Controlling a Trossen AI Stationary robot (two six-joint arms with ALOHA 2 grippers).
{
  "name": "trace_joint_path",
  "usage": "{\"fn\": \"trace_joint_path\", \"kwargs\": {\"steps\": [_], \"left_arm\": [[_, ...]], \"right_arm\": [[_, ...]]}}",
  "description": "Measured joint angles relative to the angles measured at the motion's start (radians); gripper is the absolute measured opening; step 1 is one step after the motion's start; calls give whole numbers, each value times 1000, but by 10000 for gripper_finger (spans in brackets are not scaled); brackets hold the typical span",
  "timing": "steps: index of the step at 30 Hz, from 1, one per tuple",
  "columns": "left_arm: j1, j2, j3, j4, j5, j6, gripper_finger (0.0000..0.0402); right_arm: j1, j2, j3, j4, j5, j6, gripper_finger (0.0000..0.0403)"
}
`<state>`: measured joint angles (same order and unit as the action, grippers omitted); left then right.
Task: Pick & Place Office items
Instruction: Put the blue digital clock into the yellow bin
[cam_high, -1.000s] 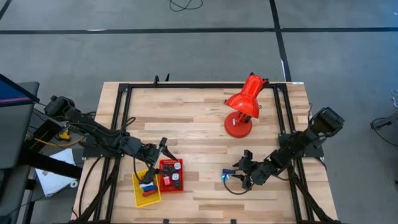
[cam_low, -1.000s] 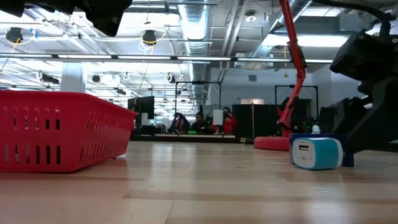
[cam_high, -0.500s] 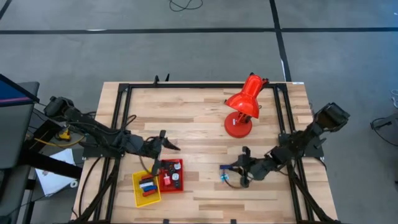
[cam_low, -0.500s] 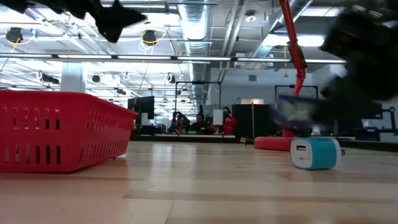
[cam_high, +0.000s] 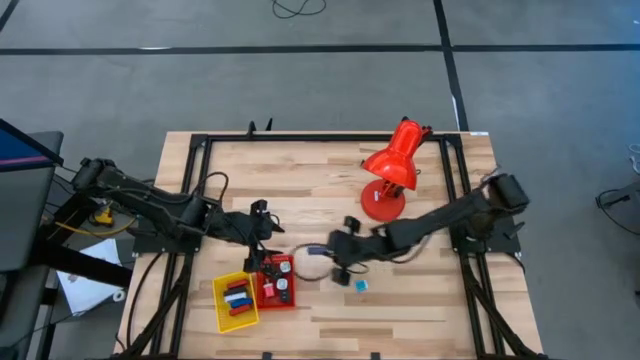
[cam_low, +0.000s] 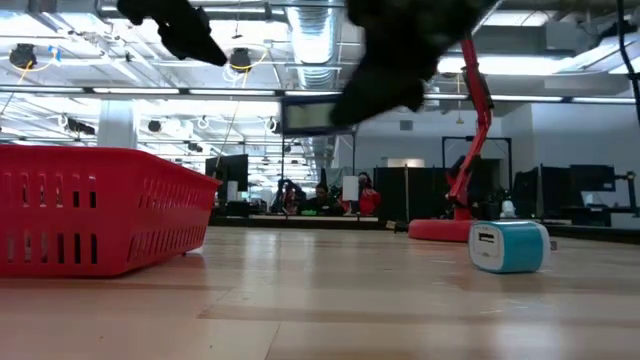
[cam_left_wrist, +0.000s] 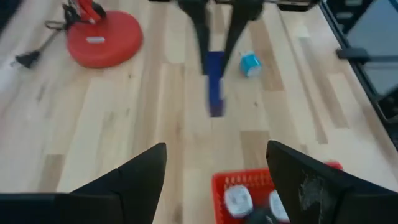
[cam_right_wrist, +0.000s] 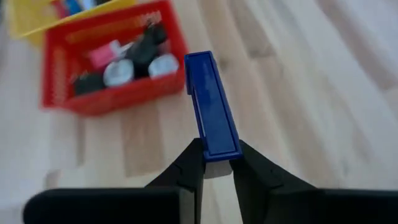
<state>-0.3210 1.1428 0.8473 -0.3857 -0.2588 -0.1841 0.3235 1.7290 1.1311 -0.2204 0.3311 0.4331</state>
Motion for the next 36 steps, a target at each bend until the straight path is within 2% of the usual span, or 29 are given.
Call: {"fn": "trace_joint_path", "kwargs": {"steps": [4,8,15,19,24,36], "left_arm": [[0,3,19,-51,41,2,269],[0,3,19,-123,26,3,269],[-3,3,19,-149,21,28,269],[-3,21,19,-174,48,25,269],[-3,39,18,-204,56,18,258],[-3,40,19,-175,65,21,119]], "right_arm": [[-38,126,206,-102,2,-60,53],[-48,225,377,-100,-1,-137,53],[-60,358,576,-174,5,-179,53],[-68,387,629,-175,13,-193,53],[-72,387,635,-169,13,-198,53],[-77,387,634,-200,6,-198,53]]}}
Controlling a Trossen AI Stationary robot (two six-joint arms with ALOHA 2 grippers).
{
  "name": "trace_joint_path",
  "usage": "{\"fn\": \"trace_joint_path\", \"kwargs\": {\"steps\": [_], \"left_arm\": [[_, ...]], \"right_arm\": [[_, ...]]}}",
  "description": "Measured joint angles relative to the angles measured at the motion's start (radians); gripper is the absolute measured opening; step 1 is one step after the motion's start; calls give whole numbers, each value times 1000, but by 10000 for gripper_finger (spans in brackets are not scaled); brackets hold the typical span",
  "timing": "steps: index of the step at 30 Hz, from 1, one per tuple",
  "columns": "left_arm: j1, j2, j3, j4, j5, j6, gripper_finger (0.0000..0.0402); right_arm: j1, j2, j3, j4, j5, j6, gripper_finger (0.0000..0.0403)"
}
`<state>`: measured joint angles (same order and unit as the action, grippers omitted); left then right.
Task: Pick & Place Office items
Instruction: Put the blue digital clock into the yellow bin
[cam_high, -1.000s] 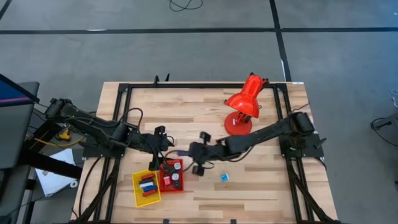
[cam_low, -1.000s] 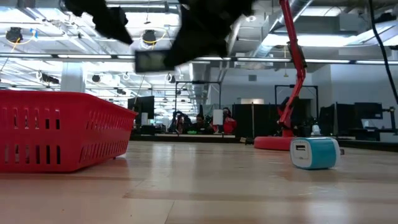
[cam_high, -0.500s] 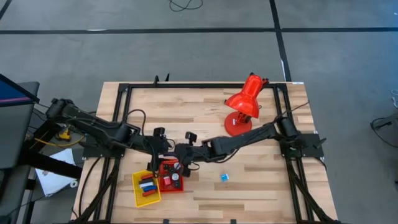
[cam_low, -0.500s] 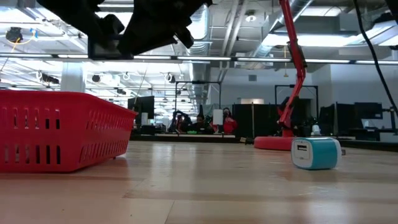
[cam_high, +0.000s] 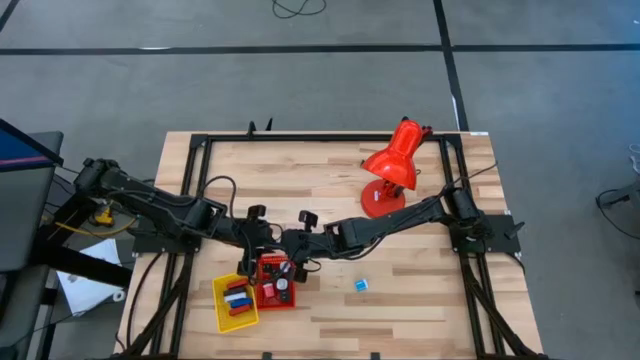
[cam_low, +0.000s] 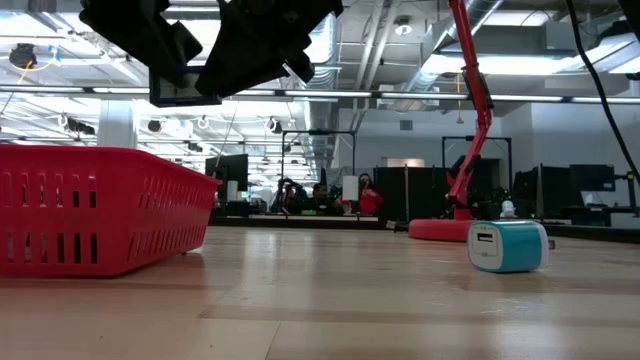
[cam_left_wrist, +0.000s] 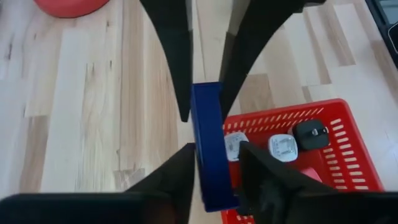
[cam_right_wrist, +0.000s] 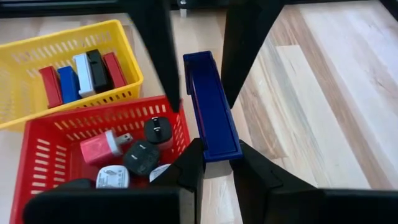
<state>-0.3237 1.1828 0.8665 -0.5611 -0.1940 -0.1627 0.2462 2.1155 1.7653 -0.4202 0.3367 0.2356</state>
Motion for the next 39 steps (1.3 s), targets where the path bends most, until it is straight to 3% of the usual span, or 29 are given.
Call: {"fn": "trace_joint_path", "kwargs": {"steps": [7,16,20,22,27,33,39], "left_arm": [[1,6,0,0,-9,1,45],[0,6,0,-24,15,-13,44],[-25,6,0,-52,97,-98,44],[-61,6,0,-50,143,-147,46],[-206,6,0,-47,146,-311,47],[-386,21,0,23,112,-509,48],[-507,82,0,27,57,-669,47]], "right_arm": [[0,0,0,-7,-2,4,66],[13,-3,0,-28,-5,-55,122],[35,-26,-6,-96,8,-85,131],[47,-40,-22,-116,7,-87,133],[68,-58,-113,-119,3,-50,132],[83,-114,-240,-9,54,24,132],[88,-117,-267,41,82,83,132]]}}
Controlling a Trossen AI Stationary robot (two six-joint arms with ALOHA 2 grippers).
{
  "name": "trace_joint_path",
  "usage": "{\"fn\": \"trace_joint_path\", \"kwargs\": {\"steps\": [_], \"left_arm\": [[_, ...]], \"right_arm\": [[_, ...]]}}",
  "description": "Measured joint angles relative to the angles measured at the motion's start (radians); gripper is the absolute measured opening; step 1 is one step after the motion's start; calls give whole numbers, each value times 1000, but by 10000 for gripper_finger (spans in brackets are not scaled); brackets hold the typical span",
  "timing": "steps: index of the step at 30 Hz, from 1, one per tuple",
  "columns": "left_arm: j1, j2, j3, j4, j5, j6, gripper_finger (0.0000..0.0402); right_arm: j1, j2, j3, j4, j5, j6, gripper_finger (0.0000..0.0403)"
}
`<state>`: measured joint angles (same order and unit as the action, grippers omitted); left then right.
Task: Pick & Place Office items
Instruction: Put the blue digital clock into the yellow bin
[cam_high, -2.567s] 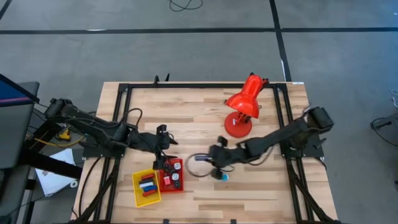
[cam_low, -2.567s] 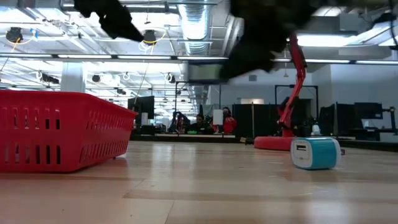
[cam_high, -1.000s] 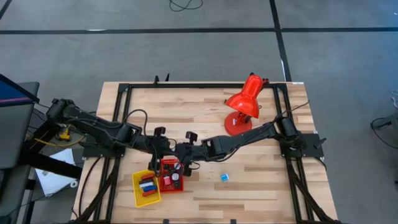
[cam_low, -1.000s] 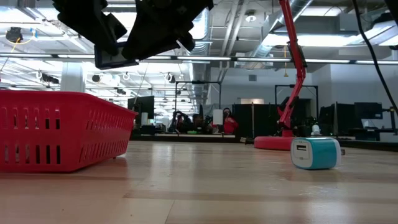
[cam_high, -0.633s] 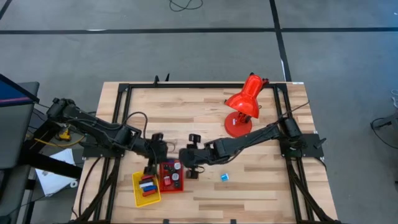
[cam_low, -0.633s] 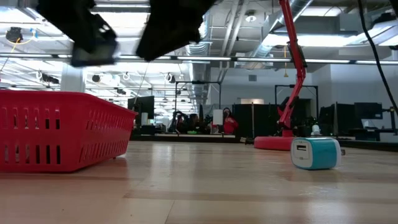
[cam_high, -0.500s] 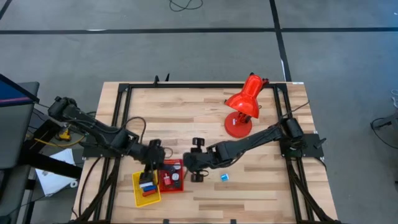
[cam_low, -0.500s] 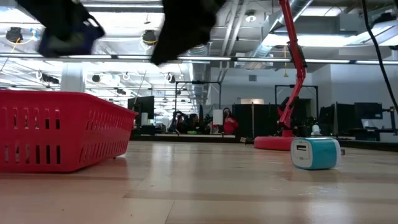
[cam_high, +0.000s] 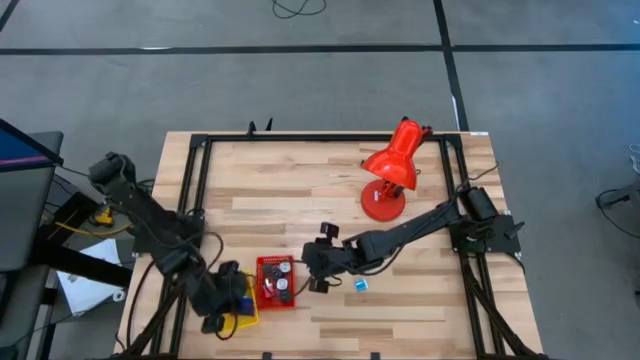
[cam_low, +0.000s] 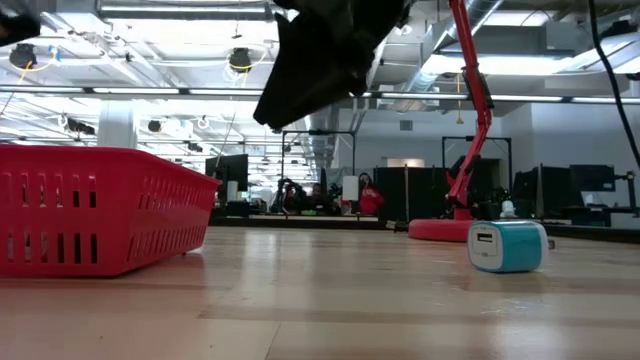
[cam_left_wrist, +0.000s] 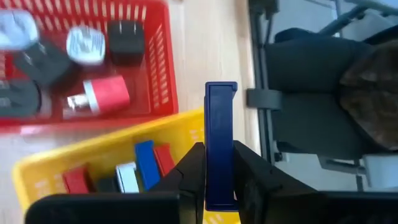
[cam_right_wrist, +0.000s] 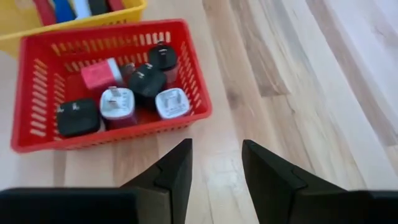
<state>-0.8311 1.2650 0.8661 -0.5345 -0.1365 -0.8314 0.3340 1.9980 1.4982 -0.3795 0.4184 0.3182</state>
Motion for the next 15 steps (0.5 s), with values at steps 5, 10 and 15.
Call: {"fn": "trace_joint_path", "kwargs": {"steps": [5,10,15], "left_arm": [[-63,72,0,-2,-58,-93,48],[-110,100,0,-2,-78,-196,49],[-156,99,0,-14,-138,-275,48]], "right_arm": [[-1,0,0,3,1,40,133],[6,1,0,13,0,47,133],[8,1,0,26,-1,49,134]]}}
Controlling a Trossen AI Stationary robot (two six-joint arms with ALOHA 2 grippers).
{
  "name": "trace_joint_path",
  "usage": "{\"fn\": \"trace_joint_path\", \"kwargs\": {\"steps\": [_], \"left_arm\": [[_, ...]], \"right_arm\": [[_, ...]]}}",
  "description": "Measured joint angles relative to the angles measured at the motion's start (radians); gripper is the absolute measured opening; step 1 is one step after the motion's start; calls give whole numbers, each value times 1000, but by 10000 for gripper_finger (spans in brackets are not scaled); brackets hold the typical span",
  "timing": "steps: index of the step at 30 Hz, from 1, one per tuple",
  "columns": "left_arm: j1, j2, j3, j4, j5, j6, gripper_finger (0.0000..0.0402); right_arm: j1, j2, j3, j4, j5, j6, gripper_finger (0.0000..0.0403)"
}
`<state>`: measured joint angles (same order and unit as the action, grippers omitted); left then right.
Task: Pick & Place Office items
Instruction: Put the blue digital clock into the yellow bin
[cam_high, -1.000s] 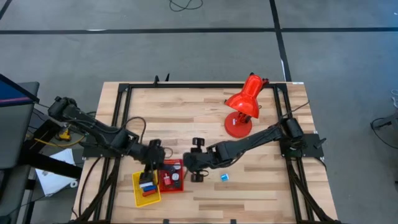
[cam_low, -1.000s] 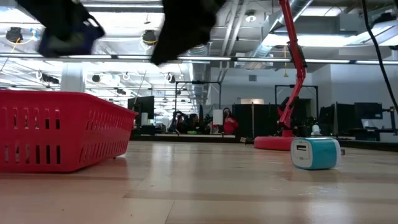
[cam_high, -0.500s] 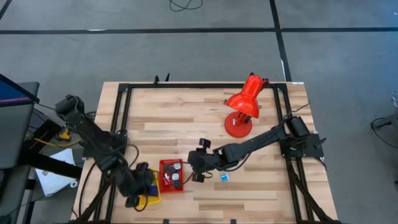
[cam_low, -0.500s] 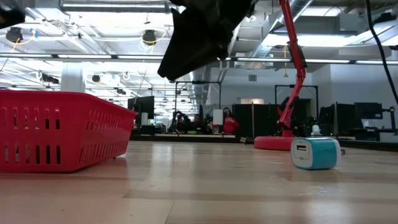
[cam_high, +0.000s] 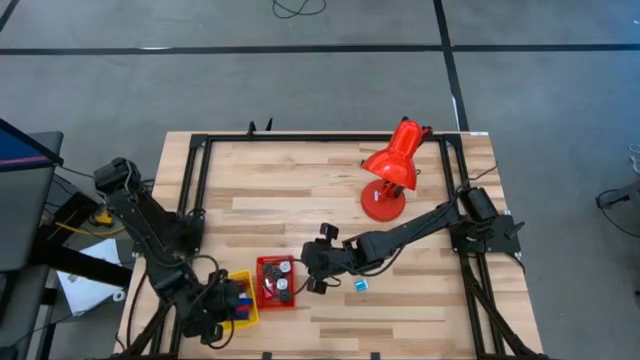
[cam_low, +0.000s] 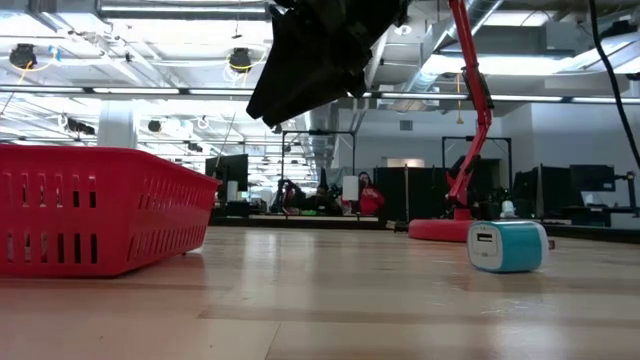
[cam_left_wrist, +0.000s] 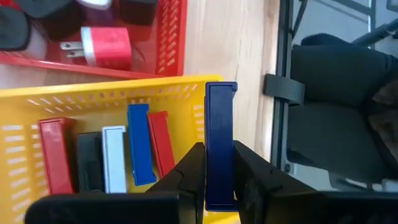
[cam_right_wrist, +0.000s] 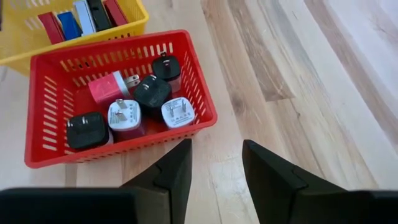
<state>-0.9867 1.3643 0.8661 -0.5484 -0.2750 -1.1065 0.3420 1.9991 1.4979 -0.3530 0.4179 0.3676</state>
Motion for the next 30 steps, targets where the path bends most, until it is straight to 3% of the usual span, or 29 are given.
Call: {"fn": "trace_joint_path", "kwargs": {"steps": [6,19,30], "left_arm": [[-14,11,-3,-9,-59,-29,48],[-40,28,-45,63,-58,-82,50],[-40,118,-45,81,-51,-88,50]], "right_arm": [[6,1,0,-1,-1,7,133],[5,1,0,-9,-1,26,133],[5,1,0,-5,-1,26,134]]}}
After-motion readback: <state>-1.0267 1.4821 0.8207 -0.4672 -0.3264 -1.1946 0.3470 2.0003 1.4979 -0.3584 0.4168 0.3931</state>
